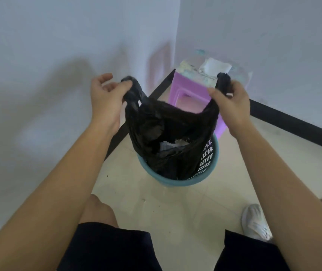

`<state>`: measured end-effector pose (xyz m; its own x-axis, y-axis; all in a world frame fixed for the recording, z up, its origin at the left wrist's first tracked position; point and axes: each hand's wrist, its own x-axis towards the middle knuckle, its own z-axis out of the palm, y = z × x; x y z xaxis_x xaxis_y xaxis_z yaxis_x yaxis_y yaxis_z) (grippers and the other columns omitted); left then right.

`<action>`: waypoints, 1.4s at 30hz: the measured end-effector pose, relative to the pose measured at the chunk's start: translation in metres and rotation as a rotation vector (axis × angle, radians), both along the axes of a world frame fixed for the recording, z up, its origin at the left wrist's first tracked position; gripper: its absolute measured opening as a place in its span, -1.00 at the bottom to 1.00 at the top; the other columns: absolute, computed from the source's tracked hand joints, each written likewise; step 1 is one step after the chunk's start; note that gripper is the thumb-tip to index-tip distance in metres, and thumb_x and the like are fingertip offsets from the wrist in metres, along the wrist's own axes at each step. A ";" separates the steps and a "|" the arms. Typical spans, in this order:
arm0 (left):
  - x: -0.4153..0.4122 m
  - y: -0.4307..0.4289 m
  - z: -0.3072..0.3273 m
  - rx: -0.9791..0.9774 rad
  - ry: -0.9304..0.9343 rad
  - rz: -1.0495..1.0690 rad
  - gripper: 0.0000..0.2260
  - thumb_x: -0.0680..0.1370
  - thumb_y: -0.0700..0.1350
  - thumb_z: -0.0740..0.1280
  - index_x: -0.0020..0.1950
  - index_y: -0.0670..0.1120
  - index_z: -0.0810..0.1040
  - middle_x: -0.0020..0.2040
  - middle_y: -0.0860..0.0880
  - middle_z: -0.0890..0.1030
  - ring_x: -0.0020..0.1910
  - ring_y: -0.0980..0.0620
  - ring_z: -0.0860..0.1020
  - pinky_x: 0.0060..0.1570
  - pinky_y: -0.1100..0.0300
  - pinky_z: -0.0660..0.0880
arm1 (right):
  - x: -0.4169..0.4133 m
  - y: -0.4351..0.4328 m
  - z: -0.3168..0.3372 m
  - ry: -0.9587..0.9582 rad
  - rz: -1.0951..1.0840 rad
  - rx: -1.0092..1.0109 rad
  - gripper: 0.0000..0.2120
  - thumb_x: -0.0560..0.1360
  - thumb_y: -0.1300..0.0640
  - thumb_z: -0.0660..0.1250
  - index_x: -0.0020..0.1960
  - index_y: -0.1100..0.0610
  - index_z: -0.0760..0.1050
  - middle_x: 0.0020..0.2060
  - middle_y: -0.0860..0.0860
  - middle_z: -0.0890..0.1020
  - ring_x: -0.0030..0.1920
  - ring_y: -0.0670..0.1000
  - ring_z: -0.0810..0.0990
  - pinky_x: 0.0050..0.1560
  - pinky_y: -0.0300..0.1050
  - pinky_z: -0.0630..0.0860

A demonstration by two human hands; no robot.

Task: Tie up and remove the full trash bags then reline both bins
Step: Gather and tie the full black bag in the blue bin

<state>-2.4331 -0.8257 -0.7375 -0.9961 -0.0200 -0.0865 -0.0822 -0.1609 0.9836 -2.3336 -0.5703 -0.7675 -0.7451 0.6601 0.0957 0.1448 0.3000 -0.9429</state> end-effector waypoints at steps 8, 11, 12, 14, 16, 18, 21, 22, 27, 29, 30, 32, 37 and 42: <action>0.044 -0.003 -0.079 -0.183 -0.069 -0.114 -0.15 0.38 0.45 0.14 0.55 0.01 0.14 0.46 0.04 0.30 0.42 0.07 0.32 0.37 0.10 0.28 | 0.042 -0.017 -0.107 -0.312 -0.066 0.185 -0.02 0.30 -0.50 0.34 0.52 0.04 0.23 0.51 0.07 0.19 0.53 0.05 0.10 0.56 0.07 0.05; 0.062 -0.010 -0.113 -0.414 -0.038 -0.218 0.04 0.26 0.51 0.27 0.59 0.01 0.06 0.53 0.03 0.17 0.50 0.09 0.19 0.49 0.01 0.19 | 0.060 -0.027 -0.137 -0.452 -0.025 0.101 0.18 0.32 -0.46 0.38 0.62 0.07 -0.16 0.61 0.06 -0.06 0.59 0.06 -0.12 0.58 0.10 -0.10; 0.064 -0.010 -0.125 -0.517 -0.021 -0.271 0.07 0.24 0.52 0.33 0.59 0.03 0.06 0.53 0.04 0.14 0.51 0.08 0.17 0.50 -0.02 0.18 | 0.062 -0.028 -0.145 -0.487 -0.023 0.117 0.19 0.34 -0.46 0.36 0.62 0.08 -0.22 0.61 0.06 -0.10 0.60 0.06 -0.14 0.58 0.10 -0.12; 0.059 -0.006 -0.141 -0.641 0.007 -0.370 0.07 0.23 0.47 0.44 0.58 0.10 0.05 0.54 0.08 0.12 0.53 0.05 0.14 0.49 -0.04 0.18 | 0.061 -0.029 -0.157 -0.537 -0.022 0.219 0.09 0.44 -0.44 0.26 0.62 0.11 -0.26 0.61 0.09 -0.16 0.60 0.06 -0.20 0.57 0.08 -0.20; 0.044 0.007 -0.149 -0.592 -0.038 -0.413 0.09 0.20 0.43 0.51 0.55 0.12 0.03 0.55 0.04 0.17 0.53 0.01 0.19 0.49 -0.09 0.21 | 0.053 -0.027 -0.162 -0.581 -0.015 0.296 -0.11 0.58 -0.33 0.10 0.62 0.14 -0.26 0.61 0.13 -0.20 0.59 0.08 -0.26 0.56 0.10 -0.27; 0.025 0.023 -0.151 -0.514 -0.109 -0.407 0.10 0.23 0.43 0.48 0.57 0.12 -0.04 0.57 -0.01 0.17 0.53 -0.03 0.21 0.48 -0.12 0.24 | 0.043 -0.023 -0.160 -0.588 0.005 0.345 -0.27 0.66 -0.21 0.01 0.63 0.16 -0.19 0.60 0.17 -0.20 0.59 0.12 -0.27 0.56 0.12 -0.28; 0.006 0.047 -0.140 -0.452 -0.117 -0.418 -0.18 0.41 0.25 0.43 0.52 0.05 0.10 0.49 -0.05 0.30 0.43 -0.03 0.36 0.42 -0.06 0.35 | 0.026 -0.016 -0.147 -0.399 0.094 0.297 -0.42 0.67 -0.03 0.13 0.58 0.20 0.07 0.59 0.21 -0.15 0.60 0.14 -0.19 0.56 -0.01 -0.17; 0.002 0.054 -0.136 -0.428 -0.104 -0.415 -0.36 0.46 0.17 0.42 0.42 0.03 0.21 0.39 -0.04 0.40 0.34 -0.01 0.46 0.35 -0.03 0.43 | 0.019 -0.015 -0.144 -0.319 0.123 0.256 -0.53 0.66 0.02 0.19 0.49 0.17 0.20 0.59 0.22 -0.11 0.60 0.13 -0.14 0.54 -0.08 -0.10; -0.003 0.074 -0.125 -0.464 -0.076 -0.480 -0.36 0.52 0.02 0.44 0.39 -0.02 0.09 0.26 -0.03 0.47 0.23 0.00 0.53 0.23 0.06 0.51 | -0.016 -0.013 -0.129 -0.272 0.184 -0.028 -0.66 0.59 0.00 0.32 0.20 0.08 0.22 0.23 0.15 0.45 0.20 0.09 0.49 0.22 -0.05 0.45; 0.001 0.073 -0.127 -0.488 -0.096 -0.523 -0.16 0.49 -0.01 0.48 0.51 -0.01 -0.08 0.28 -0.02 0.49 0.26 0.01 0.50 0.27 0.05 0.46 | -0.022 -0.014 -0.128 -0.260 0.266 -0.105 -0.34 0.55 0.05 0.41 0.45 0.15 0.08 0.20 0.05 0.50 0.19 0.03 0.54 0.24 -0.06 0.49; 0.002 0.072 -0.129 -0.488 -0.099 -0.522 -0.13 0.48 -0.02 0.50 0.54 -0.03 -0.07 0.29 -0.02 0.51 0.27 0.02 0.50 0.27 0.06 0.46 | -0.024 -0.014 -0.130 -0.261 0.298 -0.136 -0.18 0.51 0.04 0.46 0.54 0.13 0.00 0.24 0.01 0.50 0.23 -0.02 0.52 0.31 -0.05 0.46; 0.003 0.071 -0.131 -0.478 -0.059 -0.484 -0.33 0.49 0.00 0.48 0.50 -0.09 0.25 0.27 -0.01 0.57 0.25 0.03 0.54 0.22 0.13 0.51 | -0.026 -0.015 -0.134 -0.285 0.303 -0.152 -0.13 0.40 -0.03 0.56 0.54 0.08 0.14 0.24 -0.06 0.55 0.21 -0.08 0.53 0.34 -0.05 0.45; 0.004 0.071 -0.114 -0.148 -0.190 -0.319 -0.64 0.62 0.10 0.25 0.21 -0.16 0.56 0.06 -0.04 0.68 0.10 -0.04 0.64 0.19 0.01 0.55 | -0.024 -0.016 -0.135 -0.292 0.184 0.022 -0.65 0.44 -0.20 0.46 -0.10 0.10 0.60 -0.28 -0.03 0.65 -0.23 -0.01 0.62 -0.13 -0.07 0.54; -0.008 0.059 -0.088 0.726 -0.527 0.060 -0.64 0.64 0.10 0.20 -0.21 -0.13 0.37 -0.46 -0.01 0.43 -0.55 0.02 0.51 -0.21 0.07 0.62 | -0.011 0.012 -0.132 -0.155 -0.232 -0.343 -0.69 0.48 -0.15 0.41 -0.08 0.11 0.62 -0.22 0.01 0.66 -0.16 0.03 0.63 -0.04 -0.03 0.58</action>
<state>-2.4410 -0.7666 -0.8257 -0.8225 0.1673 -0.5436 -0.4658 -0.7467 0.4748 -2.3449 -0.5587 -0.8993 -0.5615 0.7858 -0.2595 0.3193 -0.0836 -0.9440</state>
